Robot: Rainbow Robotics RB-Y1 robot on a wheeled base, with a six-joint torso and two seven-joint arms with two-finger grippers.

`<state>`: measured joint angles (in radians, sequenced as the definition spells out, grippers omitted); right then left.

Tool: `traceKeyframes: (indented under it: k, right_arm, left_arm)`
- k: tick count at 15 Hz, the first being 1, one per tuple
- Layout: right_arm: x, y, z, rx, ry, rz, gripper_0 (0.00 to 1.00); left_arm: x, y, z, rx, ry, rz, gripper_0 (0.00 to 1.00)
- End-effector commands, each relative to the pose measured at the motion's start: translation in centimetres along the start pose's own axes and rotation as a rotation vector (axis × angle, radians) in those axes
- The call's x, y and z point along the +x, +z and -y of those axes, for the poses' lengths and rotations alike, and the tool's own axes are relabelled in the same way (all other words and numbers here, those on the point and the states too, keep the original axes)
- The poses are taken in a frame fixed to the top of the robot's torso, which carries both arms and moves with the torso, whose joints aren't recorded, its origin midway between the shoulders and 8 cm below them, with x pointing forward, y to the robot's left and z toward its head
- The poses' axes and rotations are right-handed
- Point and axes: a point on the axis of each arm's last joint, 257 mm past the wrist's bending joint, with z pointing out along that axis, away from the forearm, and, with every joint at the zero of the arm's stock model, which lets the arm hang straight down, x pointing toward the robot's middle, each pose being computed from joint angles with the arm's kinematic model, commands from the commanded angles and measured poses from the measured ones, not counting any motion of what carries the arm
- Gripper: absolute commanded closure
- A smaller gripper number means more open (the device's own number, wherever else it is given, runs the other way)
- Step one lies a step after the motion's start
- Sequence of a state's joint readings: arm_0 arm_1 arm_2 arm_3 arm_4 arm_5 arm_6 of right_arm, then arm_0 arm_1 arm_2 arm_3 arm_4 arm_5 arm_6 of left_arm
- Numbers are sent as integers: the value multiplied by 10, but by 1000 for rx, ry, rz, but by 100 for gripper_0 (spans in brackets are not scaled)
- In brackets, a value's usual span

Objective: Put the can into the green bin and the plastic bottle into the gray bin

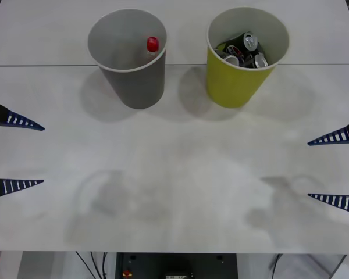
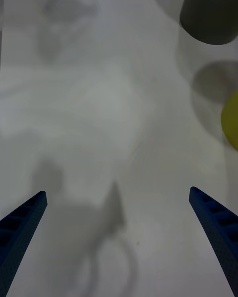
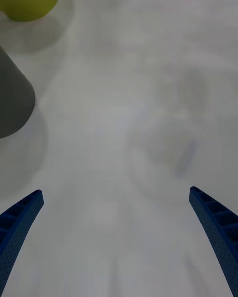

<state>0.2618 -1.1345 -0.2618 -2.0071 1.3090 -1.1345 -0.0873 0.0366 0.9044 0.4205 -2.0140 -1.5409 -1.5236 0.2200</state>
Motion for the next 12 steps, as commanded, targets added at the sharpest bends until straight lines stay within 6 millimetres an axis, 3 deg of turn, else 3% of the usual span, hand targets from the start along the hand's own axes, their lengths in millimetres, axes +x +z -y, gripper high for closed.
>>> traceKeyframes:
  k: [1, 6, 12]
  right_arm:
    - [0, 0, 0, 0, 0, 0, 0]
    - [0, 0, 0, 0, 0, 0, 0]
    - [0, 0, 0, 0, 0, 0, 0]
  left_arm:
    - [1, 6, 16, 6, 37, -1, 0]
    - [3, 16, 36, 51, 55, -8, 0]
    - [3, 20, 43, 78, 62, -5, 0]
